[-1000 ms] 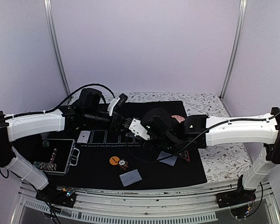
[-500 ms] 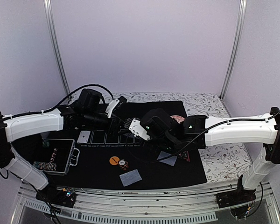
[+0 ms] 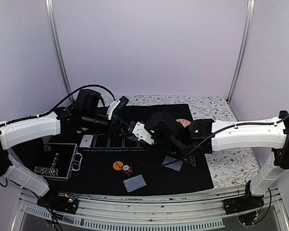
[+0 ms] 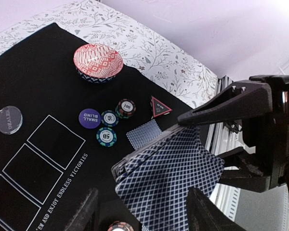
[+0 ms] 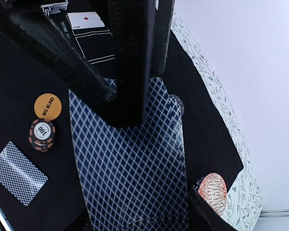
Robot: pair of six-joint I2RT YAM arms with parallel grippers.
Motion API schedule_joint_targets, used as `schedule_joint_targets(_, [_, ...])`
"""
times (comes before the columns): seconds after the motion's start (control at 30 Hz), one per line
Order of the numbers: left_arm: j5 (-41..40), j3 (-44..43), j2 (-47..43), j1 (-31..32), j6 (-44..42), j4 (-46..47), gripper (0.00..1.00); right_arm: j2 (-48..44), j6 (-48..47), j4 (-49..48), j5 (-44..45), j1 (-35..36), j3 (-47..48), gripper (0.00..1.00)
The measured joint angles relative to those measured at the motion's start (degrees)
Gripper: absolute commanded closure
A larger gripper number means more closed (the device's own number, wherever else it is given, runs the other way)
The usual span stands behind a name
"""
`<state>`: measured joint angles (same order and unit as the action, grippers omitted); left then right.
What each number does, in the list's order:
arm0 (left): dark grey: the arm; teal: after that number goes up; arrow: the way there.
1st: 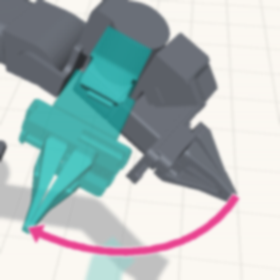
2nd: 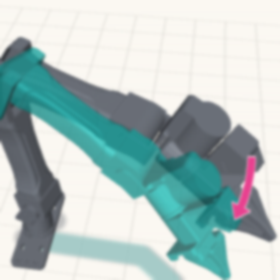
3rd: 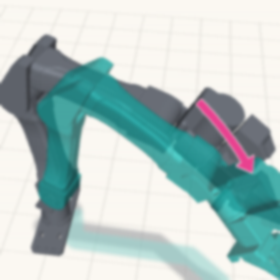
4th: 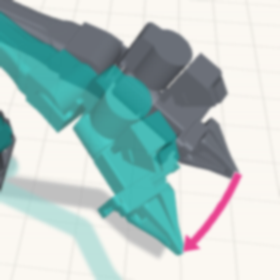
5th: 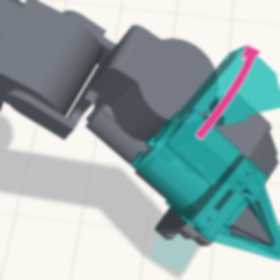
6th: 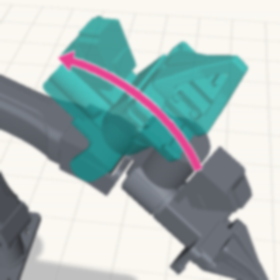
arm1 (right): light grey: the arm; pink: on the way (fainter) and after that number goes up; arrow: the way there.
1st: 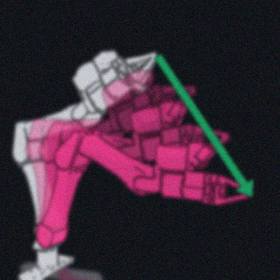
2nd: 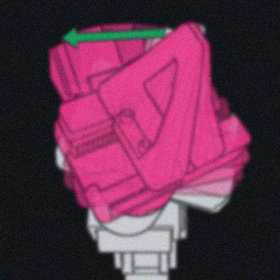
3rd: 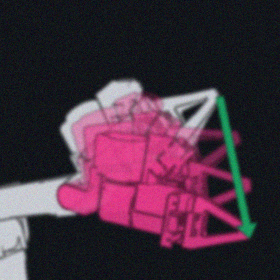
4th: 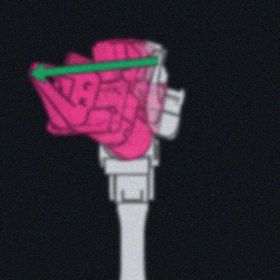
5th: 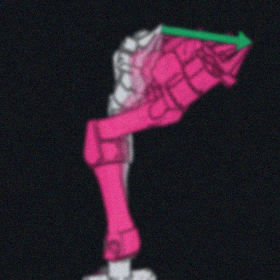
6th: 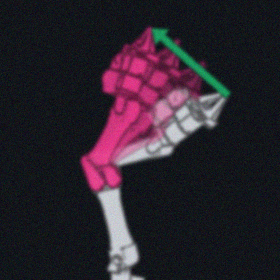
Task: Distribute texas hold em gaming equipment
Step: Pick up the poker card from the face-down deck piles.
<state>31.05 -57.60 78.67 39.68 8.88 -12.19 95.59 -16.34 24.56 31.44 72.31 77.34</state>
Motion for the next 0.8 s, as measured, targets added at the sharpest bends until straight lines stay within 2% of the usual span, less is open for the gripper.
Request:
schedule_joint_targets(0.1, [0.0, -0.3, 0.3, -0.7, 0.2, -1.3, 0.52, 0.0, 0.0, -0.2, 0.0, 0.0, 0.0, 0.48])
schedule_joint_targets(0.3, [3.2, -1.5, 3.8, -2.7, 1.9, -2.5, 0.66, 0.0, 0.0, -0.2, 0.0, 0.0, 0.0, 0.49])
schedule_joint_targets(0.4, [6.3, -1.5, 4.8, -2.8, 2.4, -2.1, 0.75, 0.0, 0.0, -0.2, 0.0, 0.0, 0.0, 0.49])
schedule_joint_targets(0.57, [9.0, -1.5, 4.5, -2.8, 2.0, -2.1, 0.81, 0.0, 0.0, -0.2, 0.0, 0.0, -0.1, 0.49])
schedule_joint_targets(0.8, [9.3, -1.5, 3.0, -2.7, 1.0, -2.9, 0.95, 0.0, 0.0, -0.2, 0.0, 0.0, -0.1, 0.49])
